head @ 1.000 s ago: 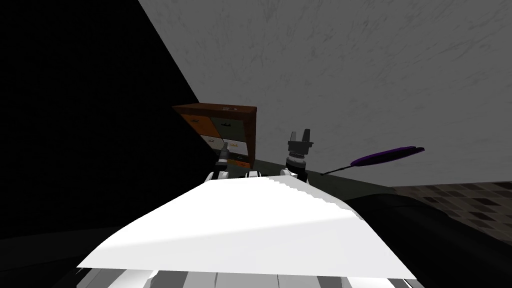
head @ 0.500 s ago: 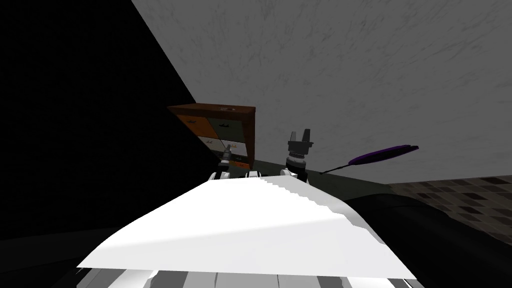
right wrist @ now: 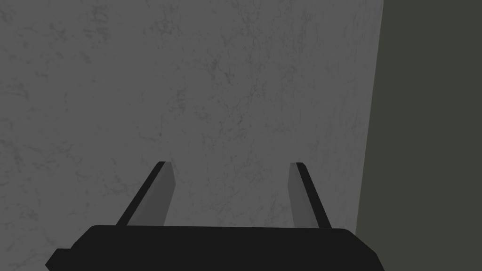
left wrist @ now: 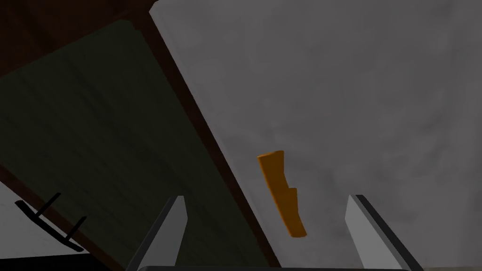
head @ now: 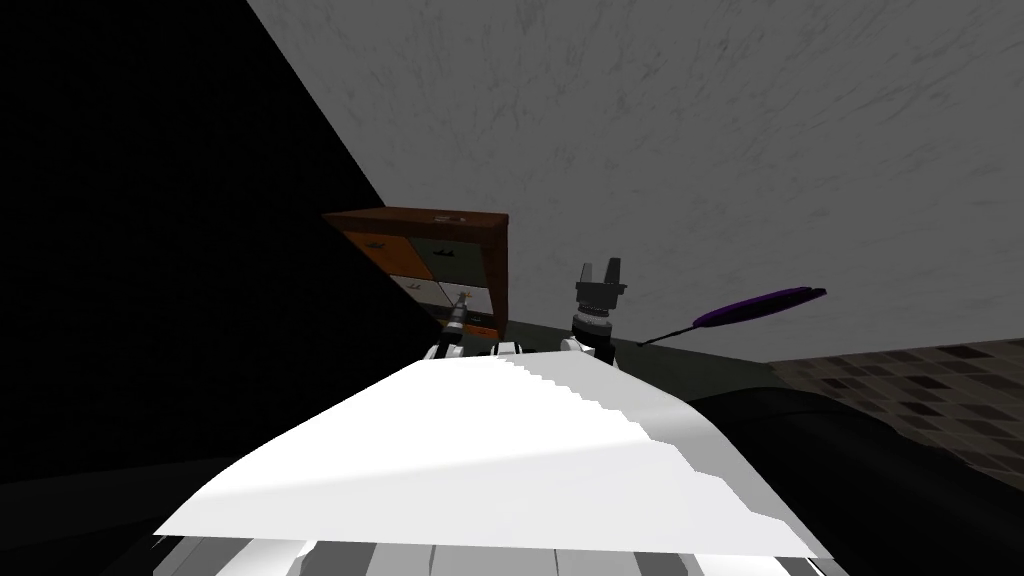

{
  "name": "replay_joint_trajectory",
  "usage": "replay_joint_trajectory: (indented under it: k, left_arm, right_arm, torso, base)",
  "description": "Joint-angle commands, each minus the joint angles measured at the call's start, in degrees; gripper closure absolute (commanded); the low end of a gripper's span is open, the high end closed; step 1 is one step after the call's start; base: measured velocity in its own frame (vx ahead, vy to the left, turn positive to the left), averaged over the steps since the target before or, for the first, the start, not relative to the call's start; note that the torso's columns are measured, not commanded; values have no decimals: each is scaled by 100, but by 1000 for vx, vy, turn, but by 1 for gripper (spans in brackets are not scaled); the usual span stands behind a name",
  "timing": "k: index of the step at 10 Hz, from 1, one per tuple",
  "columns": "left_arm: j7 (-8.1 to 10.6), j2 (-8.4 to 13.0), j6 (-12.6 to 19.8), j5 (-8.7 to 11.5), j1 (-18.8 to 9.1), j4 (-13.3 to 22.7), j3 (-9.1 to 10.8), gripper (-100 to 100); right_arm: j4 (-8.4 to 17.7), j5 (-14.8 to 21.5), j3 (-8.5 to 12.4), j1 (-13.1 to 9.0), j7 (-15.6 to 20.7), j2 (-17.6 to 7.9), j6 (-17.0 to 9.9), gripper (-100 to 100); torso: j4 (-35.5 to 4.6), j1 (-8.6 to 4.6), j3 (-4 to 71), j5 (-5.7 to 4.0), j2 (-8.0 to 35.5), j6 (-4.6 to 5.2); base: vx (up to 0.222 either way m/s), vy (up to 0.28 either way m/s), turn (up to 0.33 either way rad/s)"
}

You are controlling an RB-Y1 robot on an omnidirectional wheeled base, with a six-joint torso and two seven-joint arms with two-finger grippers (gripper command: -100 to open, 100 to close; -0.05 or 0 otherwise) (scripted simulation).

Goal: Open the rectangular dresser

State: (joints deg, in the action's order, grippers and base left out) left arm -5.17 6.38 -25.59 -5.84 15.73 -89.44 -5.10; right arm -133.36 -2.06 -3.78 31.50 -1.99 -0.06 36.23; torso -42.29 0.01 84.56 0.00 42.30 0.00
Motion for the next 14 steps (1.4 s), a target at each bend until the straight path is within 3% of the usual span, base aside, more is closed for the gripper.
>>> replay_joint_trajectory:
  k: [1,3,4,5,6,11,12,14]
  left_arm:
    - [-22,-96,8,-35,-92,272,-30,-100]
    - [-24,-129,-13,-40,-110,343,-32,-100]
    - [-14,-127,157,-38,-154,223,-24,-100]
    - [-23,-133,62,-41,-125,275,-31,-100]
    - [-21,-133,88,-41,-128,262,-31,100]
    - [83,42,43,-56,420,-279,-223,100]
    - [72,17,53,-55,333,-220,-213,100]
    - [102,68,49,-58,461,-307,-261,100]
  right_arm:
    - [0,0,0,0,0,0,0,0]
    - [0,0,0,0,0,0,0,0]
    - [0,0,0,0,0,0,0,0]
    - [0,0,0,1,0,0,0,0]
    - [0,0,0,0,0,0,0,0]
    - [0,0,0,-2,0,0,0,0]
    - [0,0,0,-1,0,0,0,0]
    - [0,0,0,-2,0,0,0,0]
  torso:
    - [0,0,0,0,0,0]
    - [1,-1,1,0,-1,0]
    - [0,-1,0,-1,1,-1]
    - [3,-2,8,-1,-14,0]
    - [3,-1,4,0,-5,-1]
    - [11,23,9,6,-15,-12]
    - [7,17,7,3,-12,-13]
    - [9,4,1,3,-1,-3]
  base:
    - [18,4,-30]
    - [14,3,-22]
    - [62,-3,-20]
    - [40,-1,-6]
    - [6,0,1]
    - [-102,17,35]
    - [-57,6,6]
    - [-152,41,25]
